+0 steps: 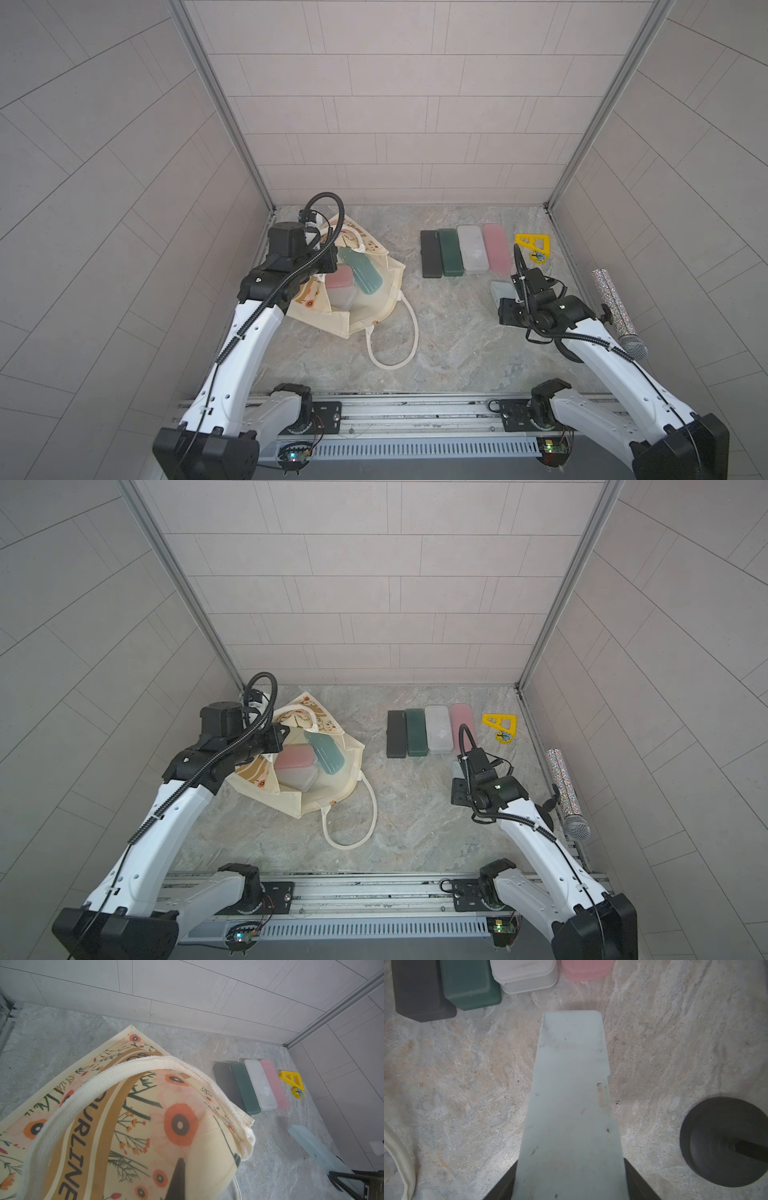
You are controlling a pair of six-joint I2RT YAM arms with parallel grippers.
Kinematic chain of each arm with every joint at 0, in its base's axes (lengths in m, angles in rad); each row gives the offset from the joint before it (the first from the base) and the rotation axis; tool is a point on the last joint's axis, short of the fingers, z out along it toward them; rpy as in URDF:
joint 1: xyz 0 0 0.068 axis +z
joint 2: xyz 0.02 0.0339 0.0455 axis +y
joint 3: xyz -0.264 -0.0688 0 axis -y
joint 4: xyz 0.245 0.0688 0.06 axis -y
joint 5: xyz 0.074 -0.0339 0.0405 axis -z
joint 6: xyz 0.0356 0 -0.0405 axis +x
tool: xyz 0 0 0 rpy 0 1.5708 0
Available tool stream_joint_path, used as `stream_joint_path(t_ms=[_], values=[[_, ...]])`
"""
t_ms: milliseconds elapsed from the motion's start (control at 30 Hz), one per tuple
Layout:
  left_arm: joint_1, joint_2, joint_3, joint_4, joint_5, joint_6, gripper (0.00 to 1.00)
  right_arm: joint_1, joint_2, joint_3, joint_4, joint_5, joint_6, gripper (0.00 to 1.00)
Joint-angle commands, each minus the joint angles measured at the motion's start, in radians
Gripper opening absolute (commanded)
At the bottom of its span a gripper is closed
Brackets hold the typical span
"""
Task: Take out the pencil case from the canvas bag
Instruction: Place the pencil case at the center of the board.
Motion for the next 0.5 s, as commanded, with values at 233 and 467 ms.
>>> stream_joint_path(t_ms=[233, 467], values=[[-0.021, 0.009, 0.024, 0.065, 0.111, -0.010, 0.00, -0.047, 0.150, 0.093, -0.064, 0.030, -0.106, 0.64], [-0.021, 0.002, 0.021, 0.064, 0.104, -0.016, 0.00, -0.049, 0.285, 0.100, -0.058, 0.057, -0.065, 0.67]])
